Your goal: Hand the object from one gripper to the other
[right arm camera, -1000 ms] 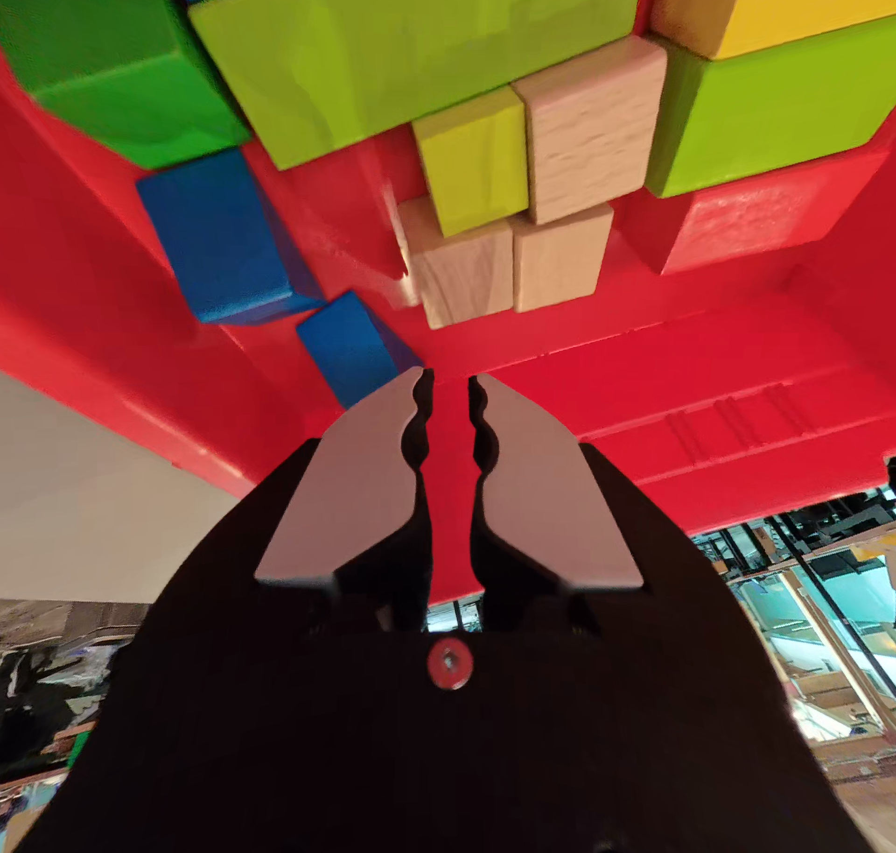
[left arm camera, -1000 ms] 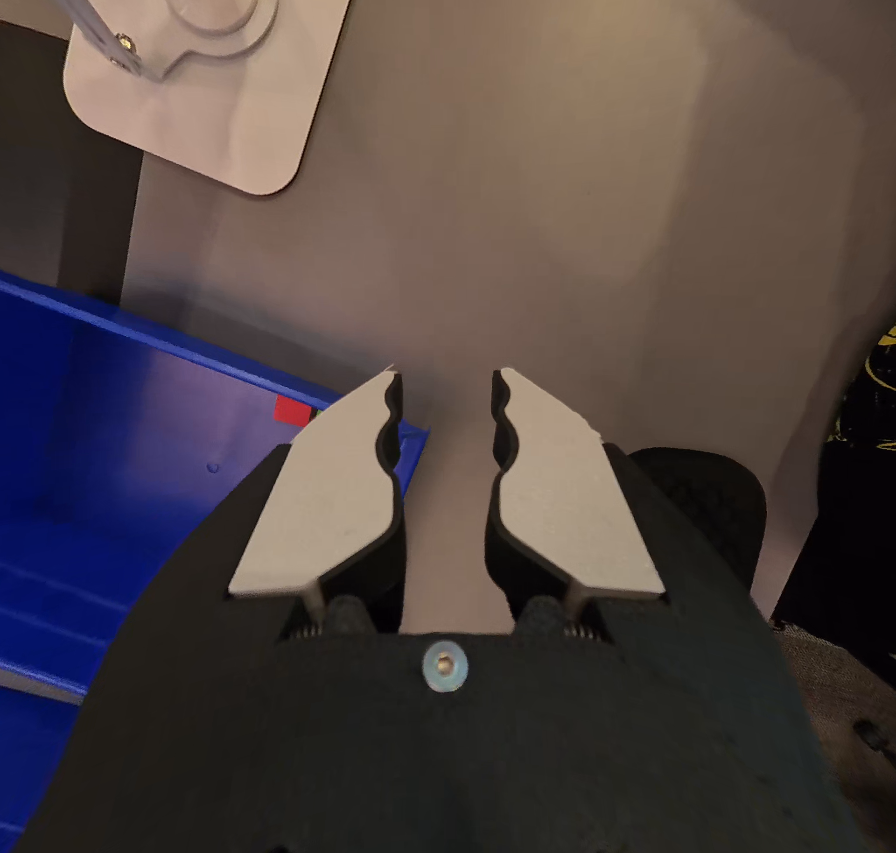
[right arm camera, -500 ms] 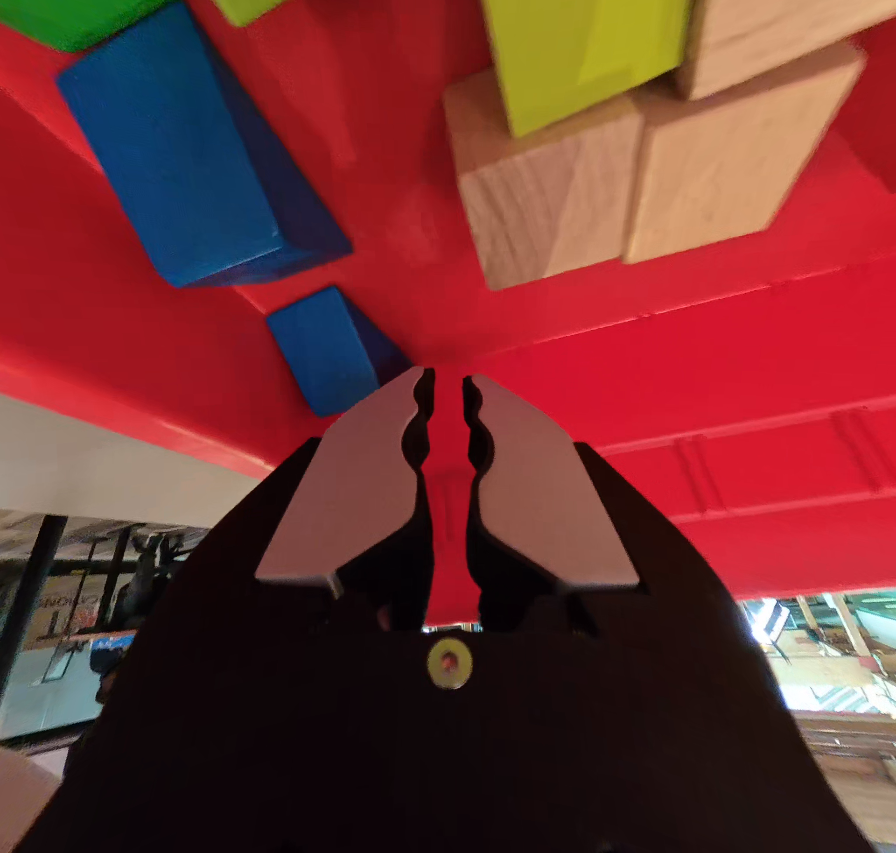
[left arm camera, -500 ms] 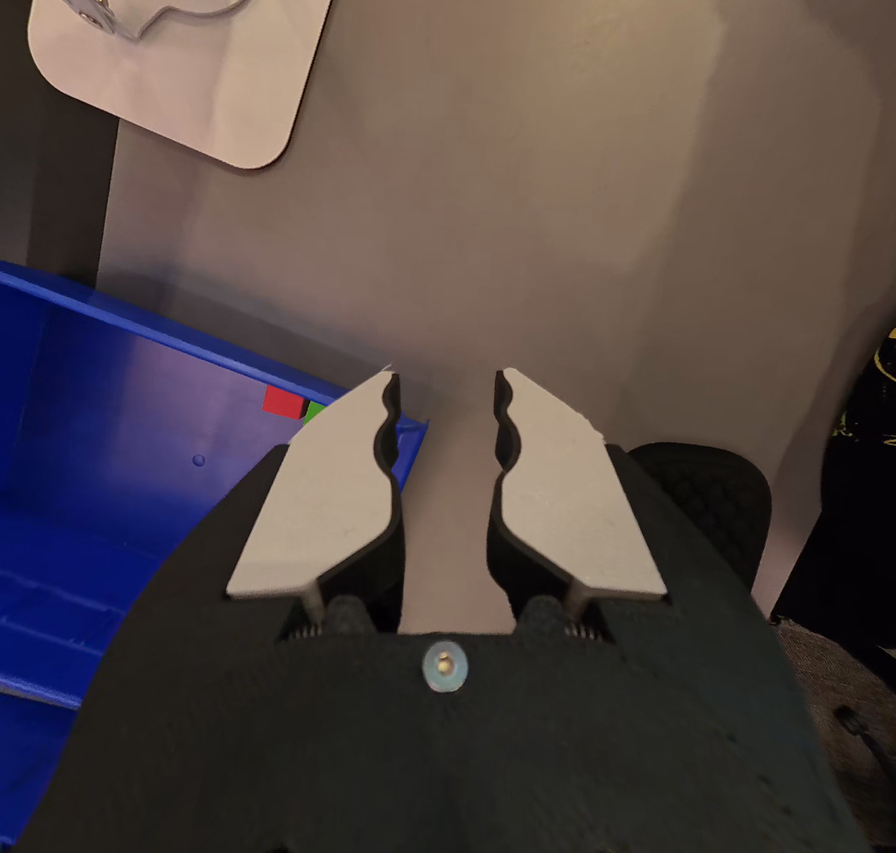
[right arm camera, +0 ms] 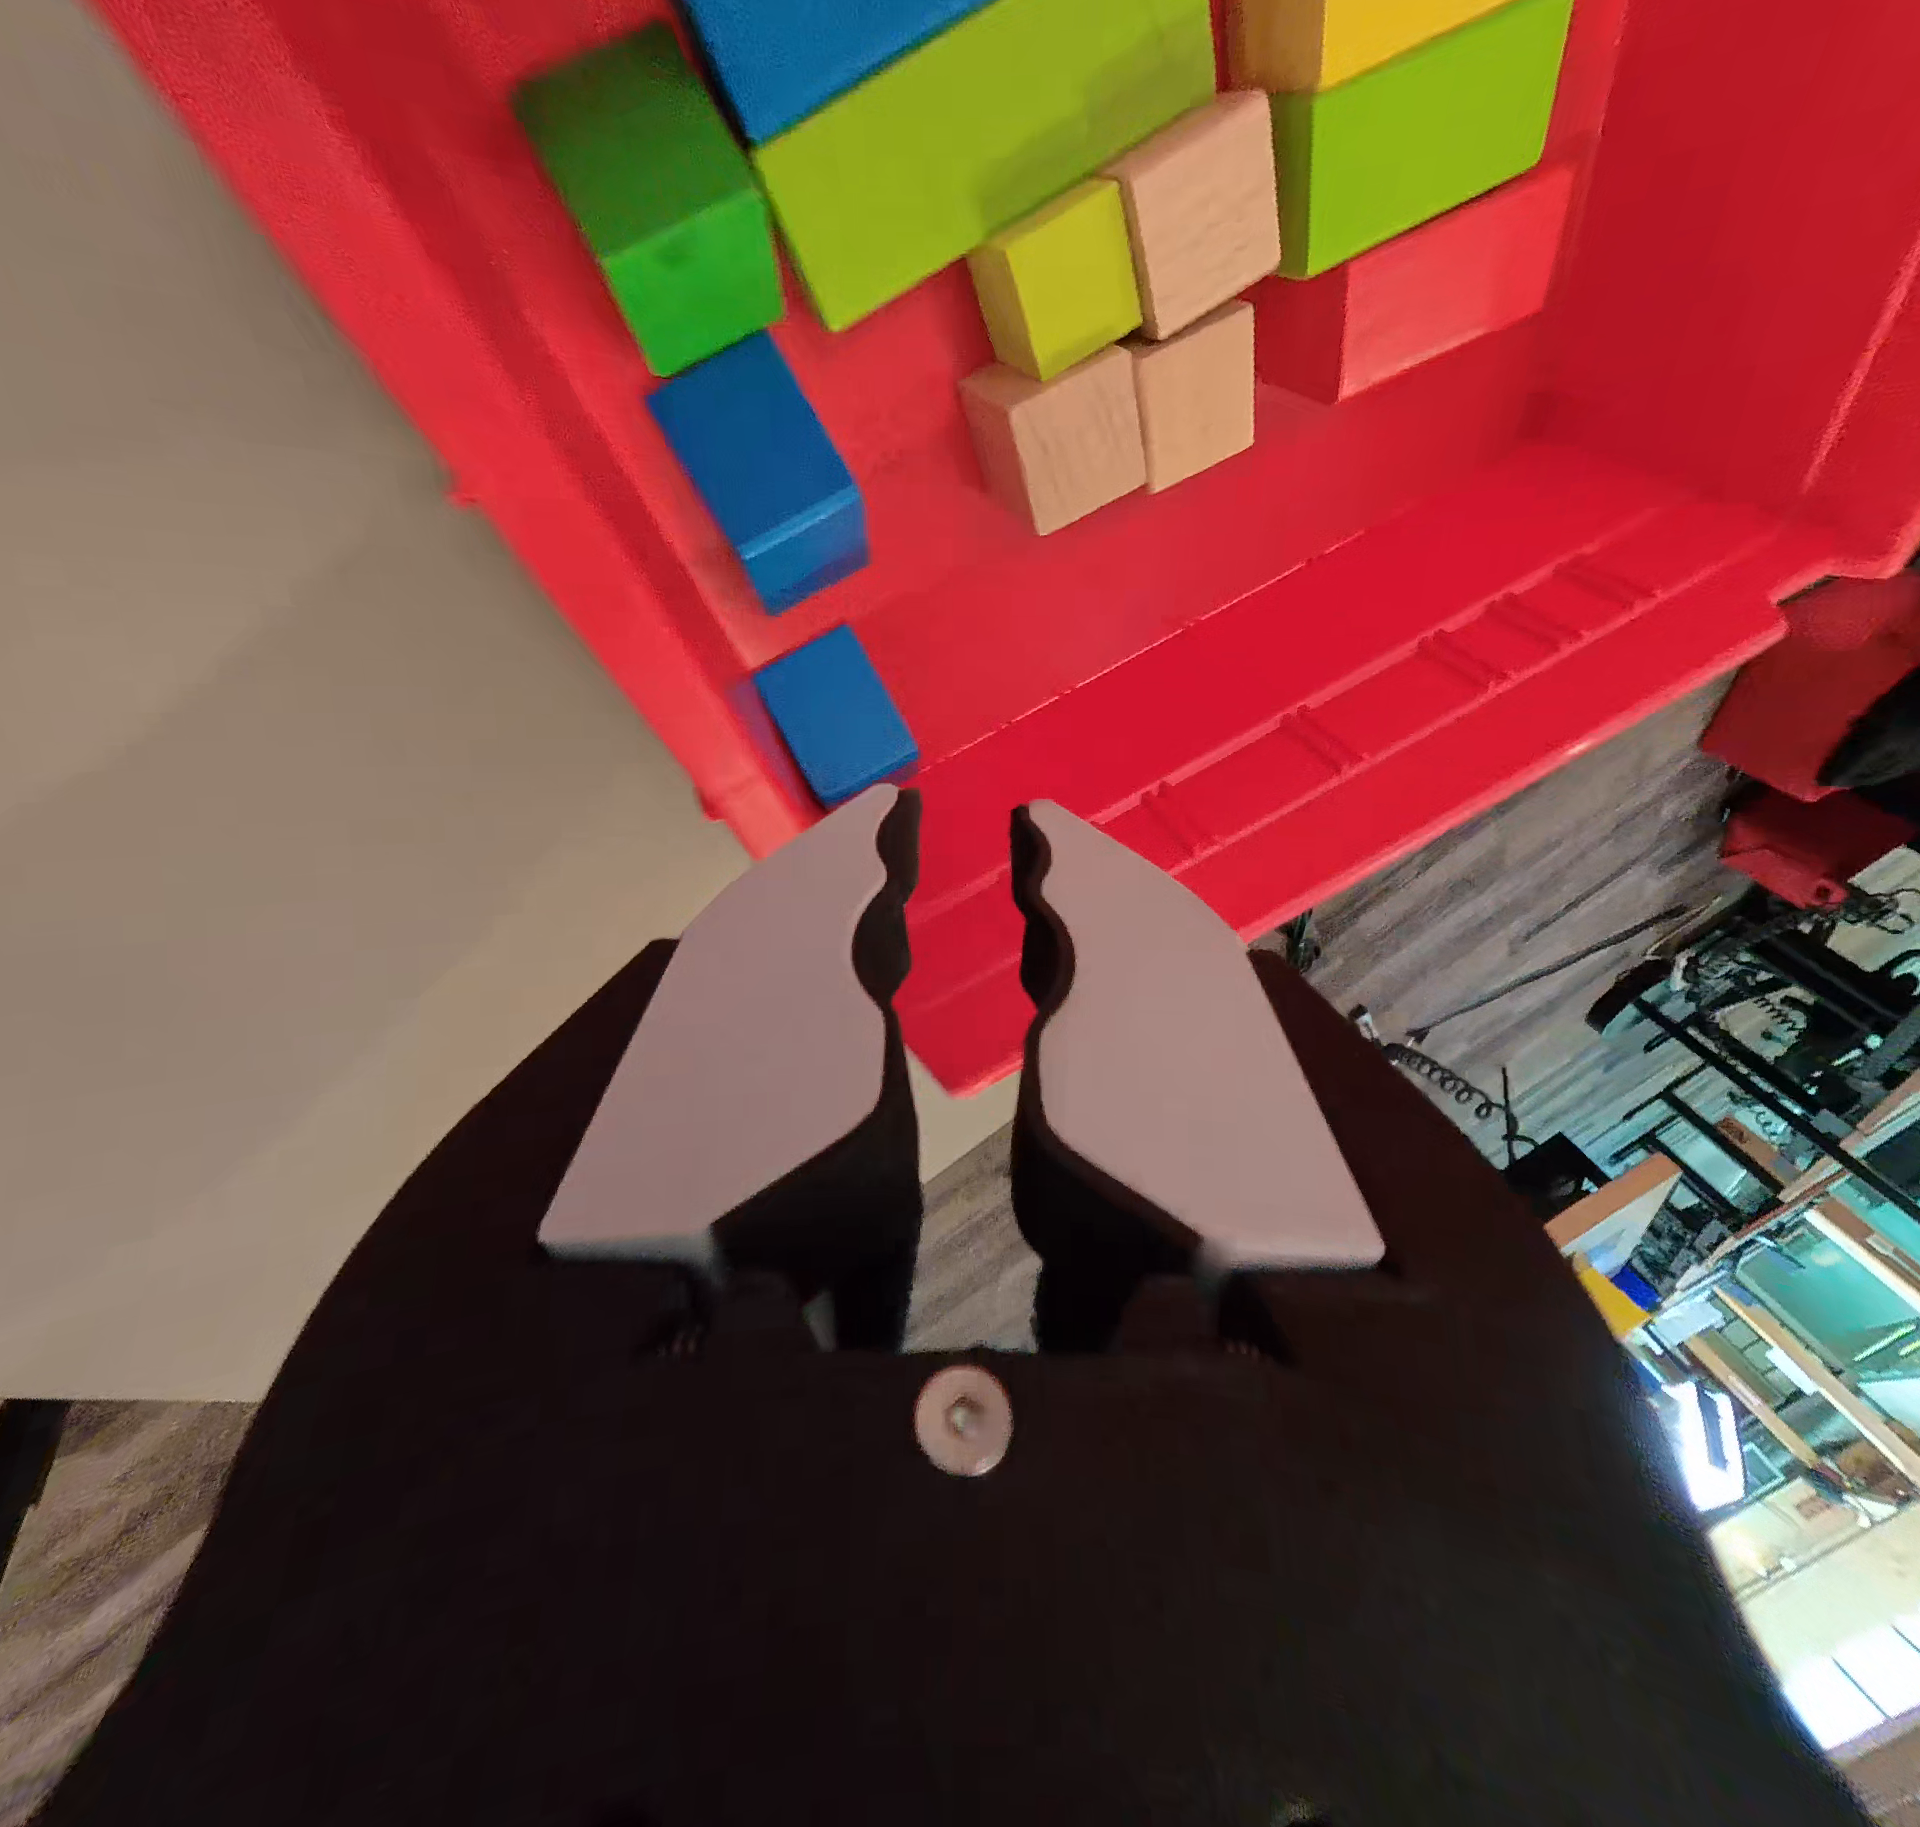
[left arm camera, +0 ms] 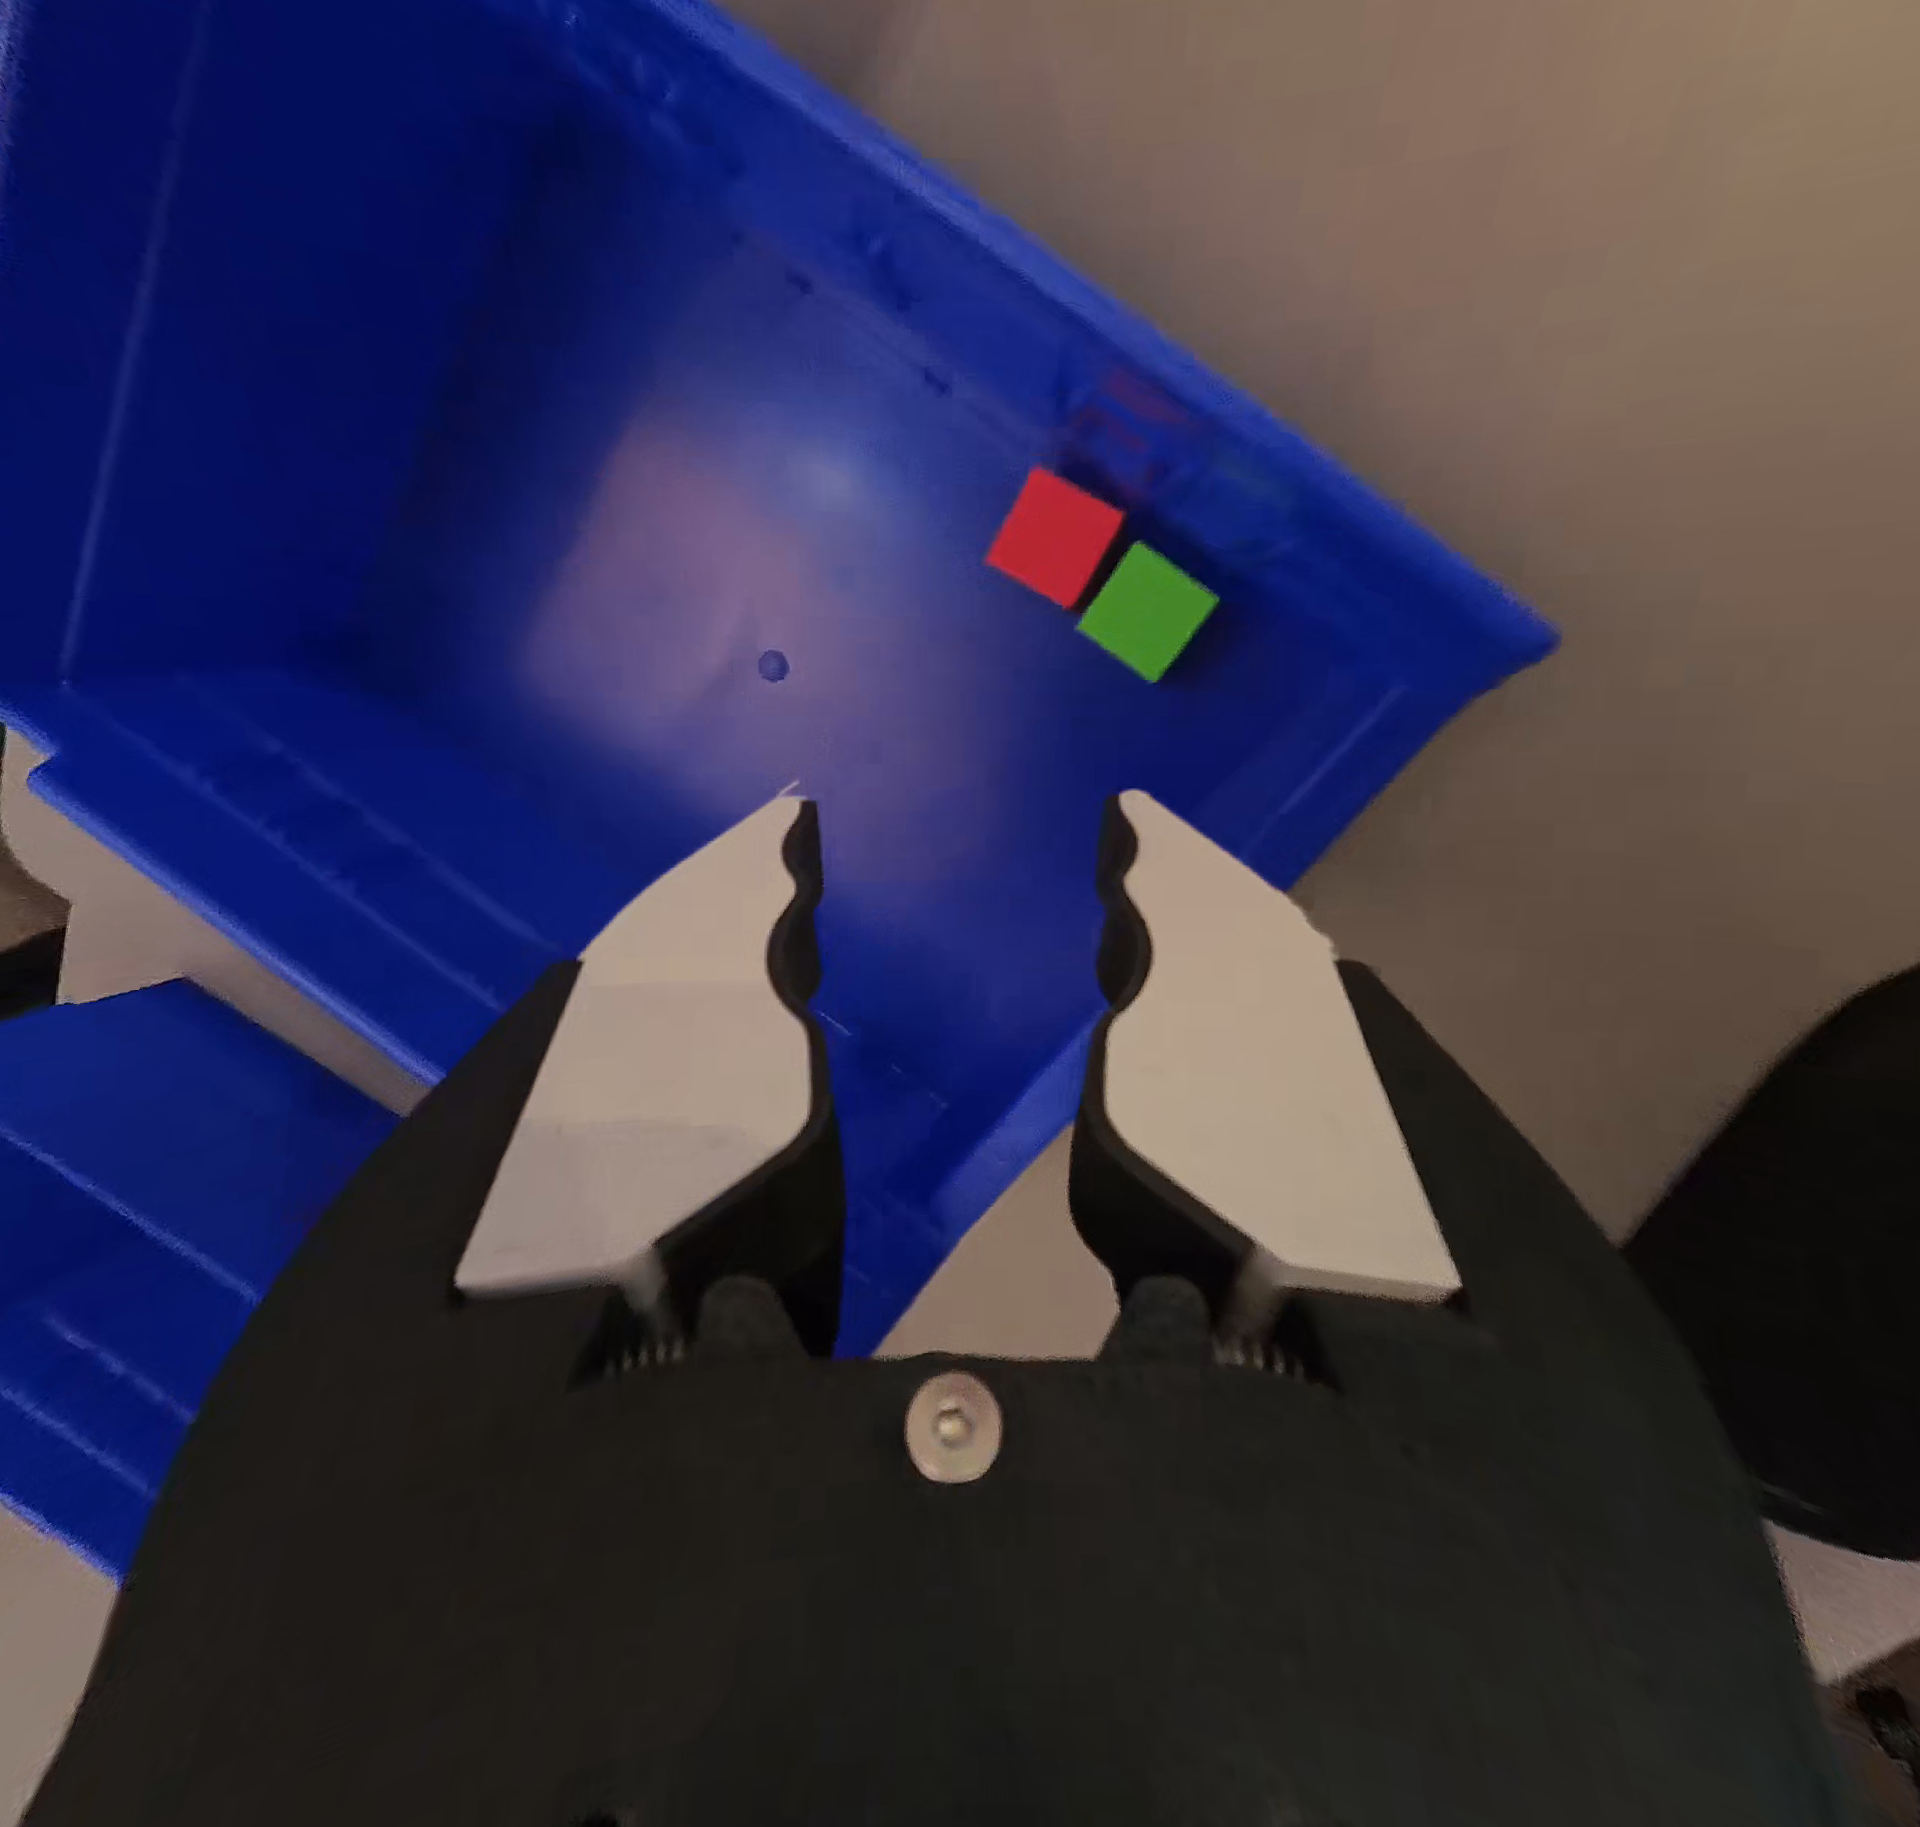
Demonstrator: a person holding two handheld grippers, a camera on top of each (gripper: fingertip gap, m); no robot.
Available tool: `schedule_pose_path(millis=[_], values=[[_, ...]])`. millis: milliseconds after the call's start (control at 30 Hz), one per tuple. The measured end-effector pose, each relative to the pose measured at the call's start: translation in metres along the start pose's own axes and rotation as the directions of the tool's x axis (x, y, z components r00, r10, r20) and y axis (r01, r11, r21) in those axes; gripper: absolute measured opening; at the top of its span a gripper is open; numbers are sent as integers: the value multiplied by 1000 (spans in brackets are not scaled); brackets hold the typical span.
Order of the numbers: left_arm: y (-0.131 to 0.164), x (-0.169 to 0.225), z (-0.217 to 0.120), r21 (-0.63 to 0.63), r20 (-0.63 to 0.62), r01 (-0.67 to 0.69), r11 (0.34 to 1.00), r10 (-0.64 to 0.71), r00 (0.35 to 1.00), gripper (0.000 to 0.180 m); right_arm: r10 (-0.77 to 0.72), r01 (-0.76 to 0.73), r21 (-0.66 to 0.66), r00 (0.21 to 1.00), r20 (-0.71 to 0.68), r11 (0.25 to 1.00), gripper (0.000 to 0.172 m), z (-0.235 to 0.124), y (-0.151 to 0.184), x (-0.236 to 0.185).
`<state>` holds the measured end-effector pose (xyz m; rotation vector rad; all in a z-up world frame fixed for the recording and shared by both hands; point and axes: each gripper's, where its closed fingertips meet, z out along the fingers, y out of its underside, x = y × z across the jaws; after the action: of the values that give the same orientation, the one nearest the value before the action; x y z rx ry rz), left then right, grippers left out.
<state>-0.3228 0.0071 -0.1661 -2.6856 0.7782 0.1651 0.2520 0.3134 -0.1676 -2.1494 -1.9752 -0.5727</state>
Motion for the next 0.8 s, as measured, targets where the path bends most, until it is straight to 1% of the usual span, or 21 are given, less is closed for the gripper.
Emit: schedule_pose_path(millis=[33, 67, 133, 167, 200, 267, 333, 400, 467, 500, 533, 567, 633, 667, 733, 800], values=[[2, -3, 4, 1, -15, -13, 1000, 13, 1000, 51, 1, -1, 11, 1000, -15, 1000, 15, -7, 1, -6], [2, -1, 10, 7, -46, -45, 999, 45, 998, 54, 6, -5, 23, 1000, -20, 1000, 15, -12, 2, -12], [0, 3, 23, 31, -76, -157, 987, 159, 984, 60, 4, -4, 57, 1000, -12, 998, 14, -23, 0, -29], [2, 6, 31, 18, -88, -207, 978, 208, 974, 63, -3, 3, 65, 1000, -9, 998, 14, -27, -1, -37], [3, 10, 39, 5, -104, -246, 969, 246, 964, 63, -12, 12, 66, 1000, -8, 998, 14, -31, -2, -45], [0, 20, 55, 26, -142, -320, 947, 320, 937, 64, -26, 26, 81, 1000, 9, 996, 14, -40, -8, -62], [-2, 20, 70, 24, -160, -330, 944, 329, 931, 59, -32, 30, 107, 999, 22, 994, 14, -49, -16, -76], [-5, 18, 81, 46, -175, -327, 944, 330, 928, 55, -52, 51, 105, 999, 8, 993, 13, -57, -22, -87], [-10, 17, 85, 85, -206, -309, 947, 320, 925, 49, -78, 78, 111, 997, 3, 991, 13, -64, -30, -98], [-14, 13, 85, 117, -193, -291, 950, 309, 931, 41, -90, 89, 120, 996, 4, 989, 13, -68, -34, -103], [-18, 13, 84, 145, -214, -272, 951, 299, 930, 38, -97, 95, 129, 995, 7, 987, 12, -71, -38, -108], [-19, 15, 82, 164, -250, -256, 953, 291, 924, 38, -97, 94, 136, 995, 11, 986, 12, -73, -41, -112], [-22, 7, 82, 175, -224, -244, 954, 280, 934, 40, -104, 102, 138, 994, 10, 985, 12, -76, -46, -117], [-24, 10, 81, 186, -245, -238, 953, 280, 928, 43, -112, 110, 138, 994, 9, 984, 12, -78, -48, -119], [-25, 20, 81, 200, -287, -252, 947, 302, 909, 59, -119, 117, 142, 993, 10, 983, 12, -80, -53, -122], [-20, 26, 81, 186, -284, -289, 939, 333, 899, 63, -122, 119, 146, 993, 10, 982, 12, -80, -56, -124]])
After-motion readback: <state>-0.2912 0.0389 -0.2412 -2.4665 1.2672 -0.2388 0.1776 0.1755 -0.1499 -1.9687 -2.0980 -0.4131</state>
